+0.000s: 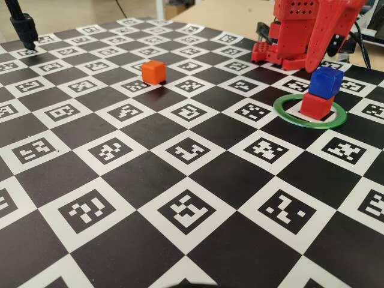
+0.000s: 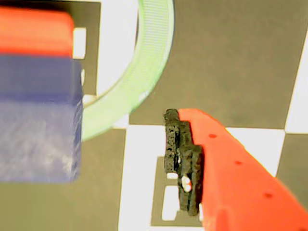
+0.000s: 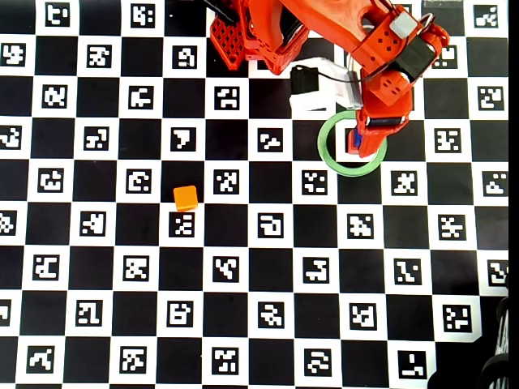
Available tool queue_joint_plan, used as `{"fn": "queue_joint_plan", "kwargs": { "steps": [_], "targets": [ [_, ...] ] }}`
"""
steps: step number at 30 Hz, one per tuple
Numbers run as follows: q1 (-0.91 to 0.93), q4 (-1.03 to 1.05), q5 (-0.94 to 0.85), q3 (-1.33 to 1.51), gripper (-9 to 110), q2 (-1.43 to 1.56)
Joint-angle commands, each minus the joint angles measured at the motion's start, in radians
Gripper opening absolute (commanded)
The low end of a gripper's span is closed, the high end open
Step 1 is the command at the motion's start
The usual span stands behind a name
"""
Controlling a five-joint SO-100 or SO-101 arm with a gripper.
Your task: Grab the red cube then put it in the green circle then put the blue cube on top and finally the orange cube on top
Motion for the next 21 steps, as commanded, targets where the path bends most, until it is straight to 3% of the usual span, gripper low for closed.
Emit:
{"fn": "queue_joint_plan", "kwargs": {
  "steps": [1, 11, 21],
  "targets": [
    [0.066, 0.064, -0.044, -0.121, 37, 0.075],
    [0.416, 0.176, -0.314, -0.348, 34, 0.064],
    [0.781, 0.207, -0.776, -0.453, 35, -0.049]
  ]
}}
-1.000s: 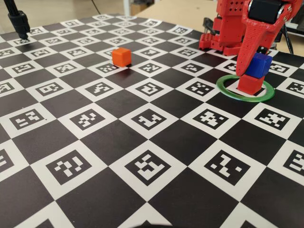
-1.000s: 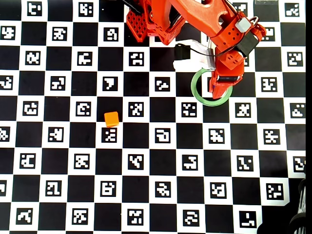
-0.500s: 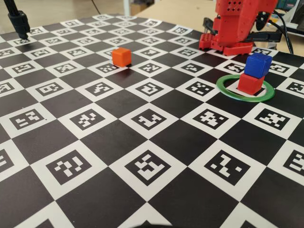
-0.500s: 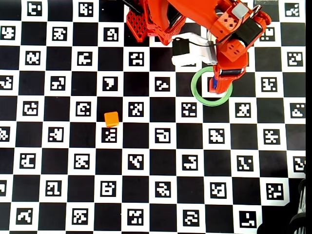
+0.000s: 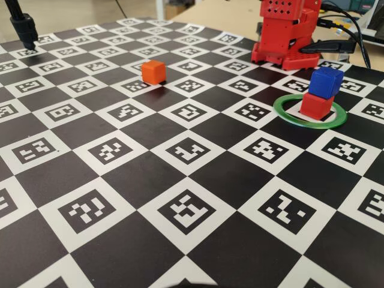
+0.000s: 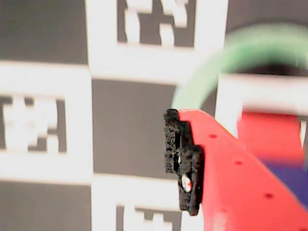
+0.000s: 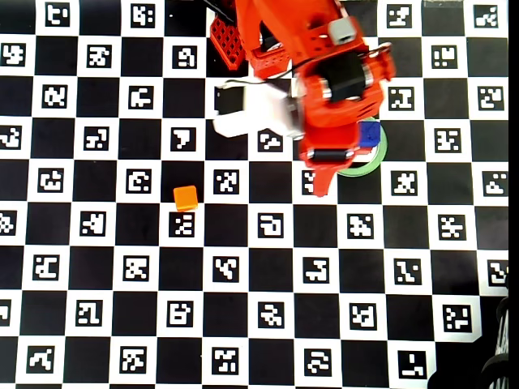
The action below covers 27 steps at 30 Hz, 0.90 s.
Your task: Grab the red cube then put it in the green circle then put the blue cube on top and finally the orange cube on top
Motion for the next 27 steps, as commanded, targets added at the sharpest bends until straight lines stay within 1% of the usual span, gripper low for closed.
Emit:
{"fn": "queue_joint_plan", "kwargs": {
  "steps": [1, 2, 4, 13, 19, 27],
  "targets": [
    [0.13, 0.052, -0.156, -0.114, 35, -0.034],
    [0.156, 0.057, -0.183, -0.133, 35, -0.055],
    [0.202, 0.069, -0.288, -0.176, 36, -0.094],
    [0.405, 0.069, -0.537, -0.233, 36, -0.186],
    [0.494, 0.04, -0.586, -0.242, 36, -0.261],
    [0.565, -0.103, -0.632, -0.117, 36, -0.281]
  ]
}}
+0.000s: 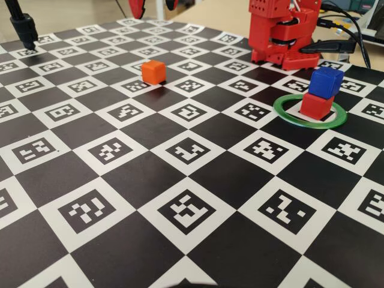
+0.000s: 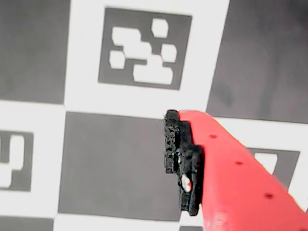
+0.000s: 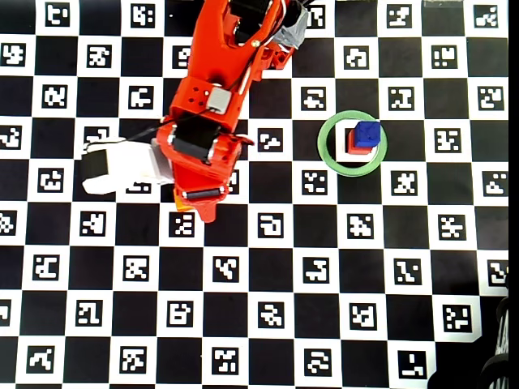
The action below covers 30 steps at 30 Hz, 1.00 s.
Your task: Grab the red cube then put it in the green circle then put the blue cube on top and finally the orange cube on top
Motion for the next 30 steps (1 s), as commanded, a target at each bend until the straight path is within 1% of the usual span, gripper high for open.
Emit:
{"fn": "queue_joint_plan", "kwargs": {
  "steps": [1, 14, 22, 30],
  "targets": [
    [0.034, -0.08, -0.012, 0.041, 36, 0.026],
    [0.071, -0.416, -0.037, 0.334, 36, 0.052],
    [0.071, -0.529, -0.029, 0.426, 36, 0.037],
    [0.067, -0.586, -0.021, 0.465, 36, 0.009]
  ]
}}
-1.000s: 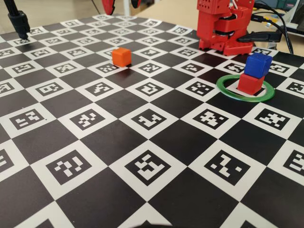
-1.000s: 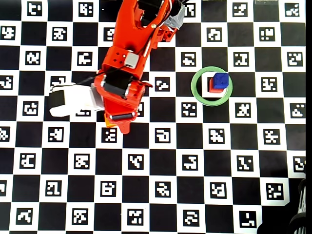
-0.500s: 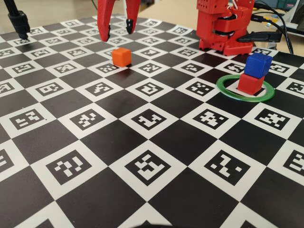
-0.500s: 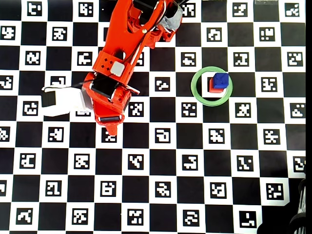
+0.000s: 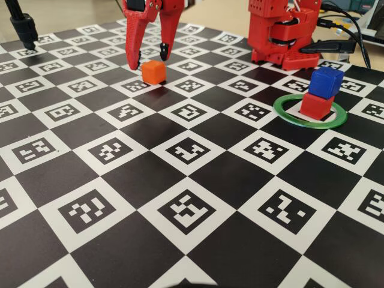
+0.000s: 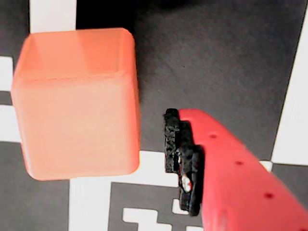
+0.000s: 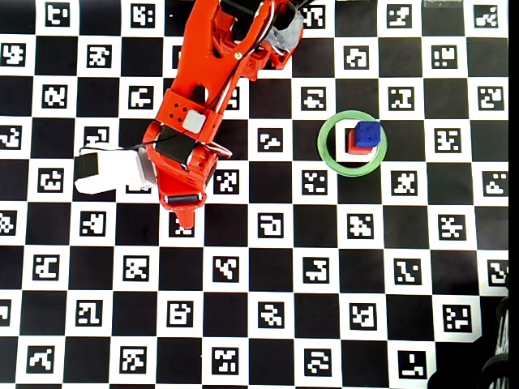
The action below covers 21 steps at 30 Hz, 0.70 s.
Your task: Grab the red cube then put it in the green circle then put the blue cube on top and finally the orange cube on top
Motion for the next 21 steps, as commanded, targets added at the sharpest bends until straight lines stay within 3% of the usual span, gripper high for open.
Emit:
{"fn": "queue_joint_plan", "kwargs": {
  "steps": [1, 21],
  "targets": [
    [0.006, -0.014, 0.006, -0.008, 36, 0.006],
    [-0.009, -0.091, 0.069, 0.058, 36, -0.014]
  ]
}}
